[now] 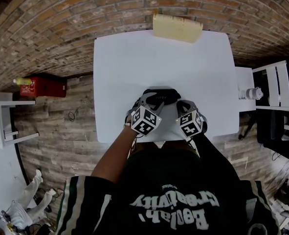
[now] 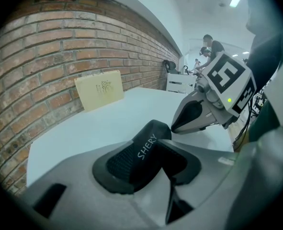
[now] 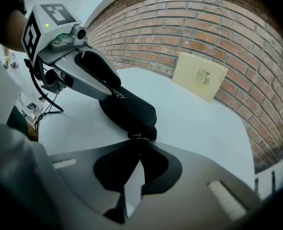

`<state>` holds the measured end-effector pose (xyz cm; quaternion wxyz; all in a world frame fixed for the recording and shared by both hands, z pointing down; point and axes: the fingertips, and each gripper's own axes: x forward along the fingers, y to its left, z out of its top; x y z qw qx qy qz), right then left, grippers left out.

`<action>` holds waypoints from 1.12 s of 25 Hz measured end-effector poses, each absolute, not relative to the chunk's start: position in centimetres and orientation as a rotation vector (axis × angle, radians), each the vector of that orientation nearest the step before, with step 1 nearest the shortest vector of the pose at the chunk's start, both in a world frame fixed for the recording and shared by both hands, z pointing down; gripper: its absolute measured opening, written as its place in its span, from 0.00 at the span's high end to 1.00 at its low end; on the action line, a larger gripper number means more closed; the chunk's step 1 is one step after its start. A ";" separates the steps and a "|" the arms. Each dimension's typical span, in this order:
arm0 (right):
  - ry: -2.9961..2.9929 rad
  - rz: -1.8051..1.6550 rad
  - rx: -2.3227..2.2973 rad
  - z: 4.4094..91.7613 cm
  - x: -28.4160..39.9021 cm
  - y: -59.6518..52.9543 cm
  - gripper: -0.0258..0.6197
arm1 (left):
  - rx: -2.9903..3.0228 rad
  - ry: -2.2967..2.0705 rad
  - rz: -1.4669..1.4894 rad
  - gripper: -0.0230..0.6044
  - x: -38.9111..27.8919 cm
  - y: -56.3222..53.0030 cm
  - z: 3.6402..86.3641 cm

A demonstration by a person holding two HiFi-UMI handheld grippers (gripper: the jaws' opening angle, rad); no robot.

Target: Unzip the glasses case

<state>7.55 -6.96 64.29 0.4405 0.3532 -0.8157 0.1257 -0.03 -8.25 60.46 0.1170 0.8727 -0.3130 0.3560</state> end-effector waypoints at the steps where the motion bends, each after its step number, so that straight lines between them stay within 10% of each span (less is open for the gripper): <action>1: -2.023 0.308 0.881 64.3 7.6 -7.0 0.94 | 2.555 -0.916 1.042 0.71 0.0 -8.2 60.5; 28: -2.005 0.186 0.821 64.0 8.4 -9.6 0.93 | 2.545 -0.918 1.067 0.71 0.1 -8.3 60.5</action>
